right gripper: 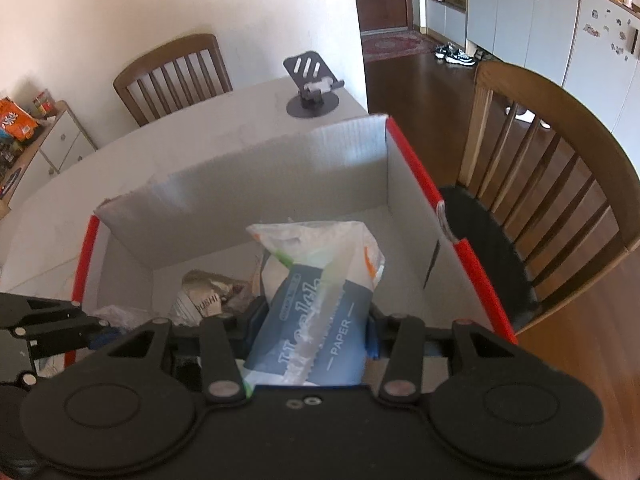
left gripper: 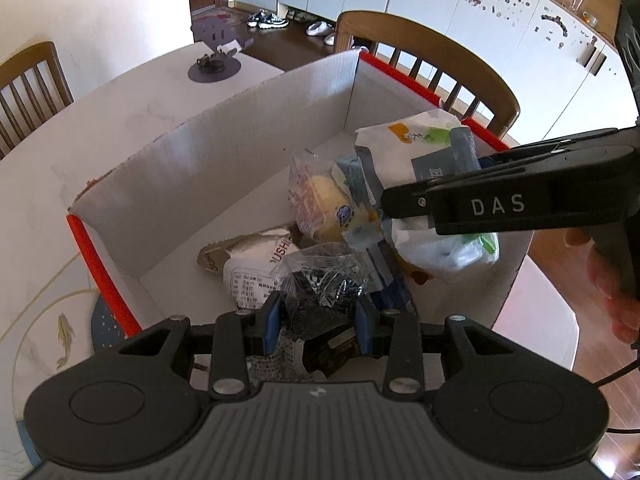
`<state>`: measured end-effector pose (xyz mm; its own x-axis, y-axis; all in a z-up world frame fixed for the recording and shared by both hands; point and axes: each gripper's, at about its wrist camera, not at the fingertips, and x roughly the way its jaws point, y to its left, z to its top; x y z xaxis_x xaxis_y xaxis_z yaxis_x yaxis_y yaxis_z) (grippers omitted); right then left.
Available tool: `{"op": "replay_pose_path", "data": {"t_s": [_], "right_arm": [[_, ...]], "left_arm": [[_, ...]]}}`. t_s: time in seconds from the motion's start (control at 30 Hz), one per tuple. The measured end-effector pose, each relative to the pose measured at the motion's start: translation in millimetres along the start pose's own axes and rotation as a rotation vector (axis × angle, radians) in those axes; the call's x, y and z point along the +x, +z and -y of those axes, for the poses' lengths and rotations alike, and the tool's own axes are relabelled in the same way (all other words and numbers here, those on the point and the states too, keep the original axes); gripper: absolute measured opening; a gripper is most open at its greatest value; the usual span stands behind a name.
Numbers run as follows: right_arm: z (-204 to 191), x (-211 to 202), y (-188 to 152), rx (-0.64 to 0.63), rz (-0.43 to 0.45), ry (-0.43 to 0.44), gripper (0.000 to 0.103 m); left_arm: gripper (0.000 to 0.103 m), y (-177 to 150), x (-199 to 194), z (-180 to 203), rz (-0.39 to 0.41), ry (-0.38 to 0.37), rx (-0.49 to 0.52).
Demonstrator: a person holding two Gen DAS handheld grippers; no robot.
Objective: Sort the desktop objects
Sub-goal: 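Lower both tools into the box and open them to drop the items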
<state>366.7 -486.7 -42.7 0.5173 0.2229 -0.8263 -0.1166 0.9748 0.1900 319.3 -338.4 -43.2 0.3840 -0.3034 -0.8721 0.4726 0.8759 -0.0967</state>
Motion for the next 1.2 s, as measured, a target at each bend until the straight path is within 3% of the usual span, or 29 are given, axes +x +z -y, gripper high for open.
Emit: {"op": "replay_pose_path", "data": {"t_s": [0.33, 0.57, 0.67, 0.73, 0.9, 1.0, 1.2], "right_arm": [[-0.2, 15.7, -6.9, -0.001, -0.032, -0.012, 0.047], [2.1, 12.9, -8.8, -0.002, -0.027, -0.006, 0.057], [4.4, 10.1, -9.4, 0.008, -0.018, -0.002, 0.062], [5.2, 8.3, -9.5, 0.007, -0.013, -0.004, 0.064], [8.7, 0.1, -10.0, 0.017, 0.0, 0.003, 0.066], [11.3, -5.0, -9.3, 0.026, 0.013, 0.001, 0.073], [11.0, -17.8, -11.3, 0.018, 0.02, 0.02, 0.076]], "left_arm": [[0.036, -1.6, 7.7, -4.4, -0.024, -0.01, 0.005], [0.038, -2.6, 7.7, -3.1, -0.024, -0.011, 0.033], [0.048, -3.2, 8.0, -3.5, -0.024, -0.018, 0.033], [0.061, -5.0, 6.5, -3.9, -0.019, -0.019, 0.031], [0.064, -6.1, 1.7, -3.1, -0.01, -0.03, 0.022], [0.069, -6.8, -3.3, -2.7, 0.001, -0.037, 0.016], [0.07, -7.0, -14.1, -2.0, 0.025, -0.04, 0.011]]}}
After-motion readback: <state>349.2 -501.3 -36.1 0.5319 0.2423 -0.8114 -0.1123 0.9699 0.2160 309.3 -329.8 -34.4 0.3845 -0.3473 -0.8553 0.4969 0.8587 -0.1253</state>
